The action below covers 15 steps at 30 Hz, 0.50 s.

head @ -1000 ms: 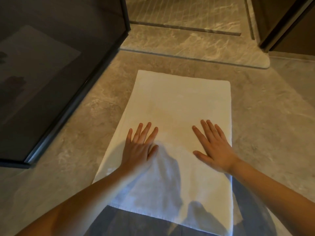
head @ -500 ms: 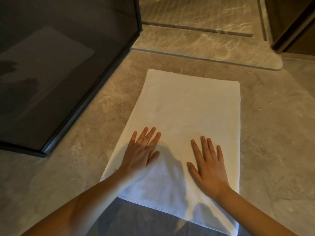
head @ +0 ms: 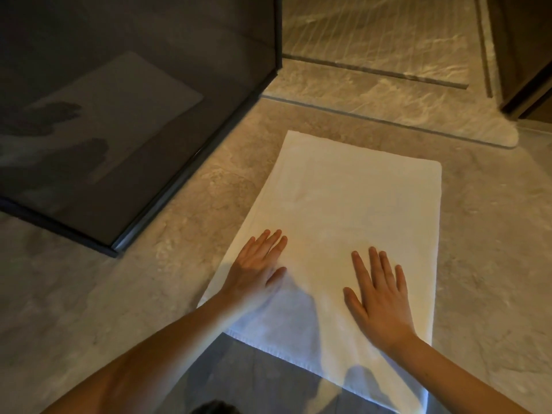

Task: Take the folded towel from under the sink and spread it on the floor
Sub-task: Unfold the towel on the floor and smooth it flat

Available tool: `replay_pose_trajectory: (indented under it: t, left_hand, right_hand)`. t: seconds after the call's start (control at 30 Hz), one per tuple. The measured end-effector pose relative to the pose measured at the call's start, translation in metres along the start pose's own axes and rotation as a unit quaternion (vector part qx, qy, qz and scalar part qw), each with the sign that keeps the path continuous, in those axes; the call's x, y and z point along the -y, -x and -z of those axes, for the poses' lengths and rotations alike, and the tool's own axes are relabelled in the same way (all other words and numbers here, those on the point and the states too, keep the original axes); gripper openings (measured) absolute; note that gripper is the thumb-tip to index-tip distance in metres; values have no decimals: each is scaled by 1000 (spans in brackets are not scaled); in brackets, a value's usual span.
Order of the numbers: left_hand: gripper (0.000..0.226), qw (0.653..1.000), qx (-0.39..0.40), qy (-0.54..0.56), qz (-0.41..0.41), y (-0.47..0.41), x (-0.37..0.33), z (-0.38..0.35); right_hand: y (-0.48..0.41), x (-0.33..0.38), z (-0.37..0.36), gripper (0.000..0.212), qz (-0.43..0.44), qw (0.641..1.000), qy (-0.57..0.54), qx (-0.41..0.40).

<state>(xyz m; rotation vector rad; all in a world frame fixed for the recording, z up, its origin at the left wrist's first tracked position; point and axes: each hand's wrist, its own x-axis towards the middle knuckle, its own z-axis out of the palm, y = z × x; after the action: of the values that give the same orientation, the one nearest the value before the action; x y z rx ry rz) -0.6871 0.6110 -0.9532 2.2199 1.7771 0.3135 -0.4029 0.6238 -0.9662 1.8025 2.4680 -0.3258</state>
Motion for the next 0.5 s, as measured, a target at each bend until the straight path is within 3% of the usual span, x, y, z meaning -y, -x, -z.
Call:
replay_pose_trajectory:
  t: [0.33, 0.5]
  left_hand:
    - [51, 982, -99, 91, 134, 40, 10, 13]
    - [65, 939, -82, 226, 245, 27, 11, 24]
  right_hand:
    - [-1, 3, 0, 71, 1, 1000, 8, 1]
    - [-1, 4, 3, 71, 0, 1000, 6, 4]
